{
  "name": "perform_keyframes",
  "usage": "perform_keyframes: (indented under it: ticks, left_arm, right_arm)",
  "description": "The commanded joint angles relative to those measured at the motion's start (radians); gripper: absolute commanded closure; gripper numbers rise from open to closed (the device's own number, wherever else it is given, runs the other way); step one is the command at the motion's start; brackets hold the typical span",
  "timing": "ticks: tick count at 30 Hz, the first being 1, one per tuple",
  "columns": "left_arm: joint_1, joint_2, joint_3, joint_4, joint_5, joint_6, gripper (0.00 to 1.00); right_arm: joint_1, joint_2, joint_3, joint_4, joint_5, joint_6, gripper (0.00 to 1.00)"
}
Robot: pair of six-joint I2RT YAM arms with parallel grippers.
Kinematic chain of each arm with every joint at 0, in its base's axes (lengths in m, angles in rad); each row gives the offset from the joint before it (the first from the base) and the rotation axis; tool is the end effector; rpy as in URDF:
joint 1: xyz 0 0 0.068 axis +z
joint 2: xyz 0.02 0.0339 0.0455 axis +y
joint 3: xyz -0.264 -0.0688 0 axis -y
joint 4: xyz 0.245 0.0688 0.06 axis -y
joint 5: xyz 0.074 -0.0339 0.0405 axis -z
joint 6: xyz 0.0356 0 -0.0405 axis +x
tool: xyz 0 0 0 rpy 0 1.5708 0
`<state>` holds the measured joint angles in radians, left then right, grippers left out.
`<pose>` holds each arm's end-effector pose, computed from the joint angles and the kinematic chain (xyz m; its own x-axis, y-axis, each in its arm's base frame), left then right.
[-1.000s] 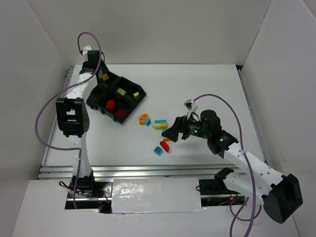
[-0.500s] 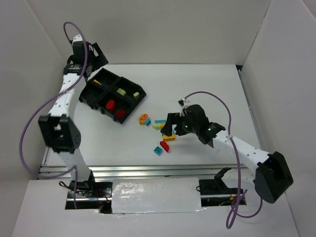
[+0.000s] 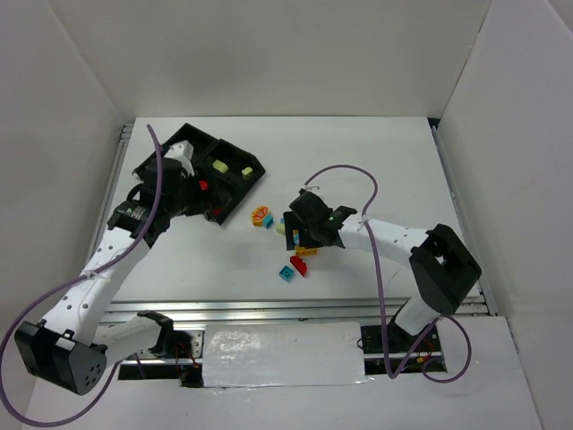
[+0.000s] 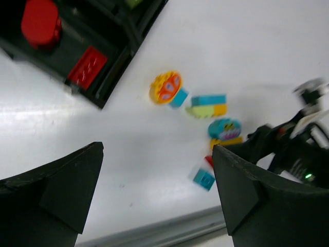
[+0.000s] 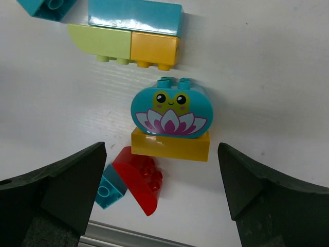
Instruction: Sort the legos into containers by color
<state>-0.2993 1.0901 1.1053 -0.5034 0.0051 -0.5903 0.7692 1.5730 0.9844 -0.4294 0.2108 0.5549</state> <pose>0.2281 -0.0706 0.3599 -0.5389 -0.4162 -0.7324 -0.0009 0.8697 -0.4936 0.2314 0.2136 0.1988 -0.8365 -0.0927 -0.5401 -0.1889 0.9740 0.1253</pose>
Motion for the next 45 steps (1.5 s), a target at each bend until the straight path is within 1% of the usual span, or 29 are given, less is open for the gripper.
perform_keyframes:
  ticks: [1, 5, 9, 12, 15, 16, 19, 21, 22, 24, 25, 27, 29, 30, 31, 32, 34, 35, 37, 38, 39, 40, 41, 42, 43, 45]
  left_arm:
    - [-0.009, -0.094, -0.039, -0.05, 0.009, 0.061, 0.01]
    - [-0.008, -0.105, -0.079, -0.075, 0.007, 0.089, 0.0]
    - [-0.009, -0.096, -0.084, -0.066, 0.047, 0.087, 0.01]
    - [-0.009, -0.098, -0.082, -0.06, 0.052, 0.089, 0.01]
    - [-0.009, -0.099, -0.087, -0.061, 0.055, 0.09, 0.0]
    - [-0.009, -0.099, -0.093, -0.061, 0.058, 0.09, 0.0]
    - [-0.009, -0.105, -0.102, -0.057, 0.067, 0.087, 0.01]
    - [-0.009, -0.107, -0.107, -0.052, 0.068, 0.086, 0.0]
    - [-0.009, -0.108, -0.108, -0.05, 0.07, 0.086, 0.0]
    - [-0.009, -0.107, -0.108, -0.049, 0.07, 0.083, 0.0]
    - [-0.009, -0.107, -0.108, -0.049, 0.07, 0.083, 0.01]
    - [-0.008, -0.105, -0.11, -0.041, 0.07, 0.075, 0.0]
    - [-0.009, -0.102, -0.111, -0.027, 0.082, 0.055, 0.01]
    - [-0.009, -0.101, -0.111, -0.011, 0.091, 0.047, 0.01]
    - [-0.009, -0.099, -0.113, 0.0, 0.105, 0.028, 0.0]
    - [-0.009, -0.092, -0.113, 0.015, 0.145, 0.015, 0.0]
    - [-0.009, -0.081, -0.116, 0.071, 0.2, -0.026, 0.0]
    - [-0.009, -0.069, -0.117, 0.097, 0.266, -0.042, 0.01]
    - [-0.011, -0.055, -0.13, 0.187, 0.338, -0.098, 0.01]
    - [-0.014, -0.039, -0.142, 0.224, 0.411, -0.121, 0.01]
    - [-0.027, -0.029, -0.148, 0.265, 0.449, -0.164, 0.0]
    - [-0.04, -0.004, -0.153, 0.343, 0.484, -0.186, 0.0]
    - [-0.052, 0.011, -0.156, 0.383, 0.542, -0.21, 0.0]
    - [-0.088, 0.03, -0.154, 0.419, 0.565, -0.241, 0.0]
    - [-0.11, 0.066, -0.147, 0.46, 0.581, -0.252, 0.0]
    - [-0.164, 0.102, -0.124, 0.479, 0.588, -0.269, 0.01]
  right_arm:
    - [0.004, 0.002, -0.004, -0.002, 0.052, 0.039, 0.04]
    - [0.012, 0.027, -0.004, -0.002, 0.064, 0.045, 0.05]
    - [0.012, 0.085, 0.016, -0.003, 0.068, 0.048, 0.06]
    - [0.015, 0.096, 0.014, 0.012, 0.056, 0.053, 0.07]
    - [0.015, 0.097, 0.007, 0.02, 0.062, 0.054, 0.13]
    - [0.013, 0.099, 0.01, 0.021, 0.064, 0.053, 0.2]
    - [0.015, 0.098, 0.002, 0.035, 0.082, 0.054, 0.34]
    - [0.013, 0.085, -0.004, 0.05, 0.094, 0.056, 0.4]
    - [0.013, 0.082, -0.003, 0.05, 0.101, 0.054, 0.45]
    - [0.015, 0.075, 0.003, 0.04, 0.125, 0.056, 0.5]
    - [0.015, 0.07, 0.007, 0.034, 0.133, 0.054, 0.55]
    - [0.015, 0.036, 0.005, 0.023, 0.156, 0.057, 0.59]
    - [0.012, -0.025, -0.01, 0.032, 0.163, 0.05, 0.66]
    - [0.013, -0.05, -0.016, 0.037, 0.16, 0.045, 0.73]
    - [0.016, -0.098, -0.029, 0.04, 0.163, 0.031, 0.9]
    - [0.021, -0.122, -0.033, 0.043, 0.173, 0.027, 1.0]
    - [0.033, -0.187, -0.047, 0.049, 0.191, -0.001, 1.0]
    - [0.035, -0.206, -0.05, 0.052, 0.184, -0.013, 1.0]
    - [0.041, -0.263, -0.062, 0.073, 0.132, -0.068, 1.0]
    - [0.047, -0.284, -0.072, 0.092, 0.095, -0.096, 1.0]
    - [0.062, -0.332, -0.096, 0.109, 0.026, -0.146, 1.0]
    - [0.07, -0.359, -0.111, 0.153, -0.022, -0.176, 1.0]
    - [0.076, -0.384, -0.127, 0.174, -0.069, -0.202, 1.0]
    - [0.084, -0.428, -0.148, 0.19, -0.111, -0.242, 1.0]
    - [0.1, -0.451, -0.157, 0.211, -0.185, -0.262, 1.0]
    - [0.128, -0.5, -0.17, 0.225, -0.206, -0.302, 1.0]
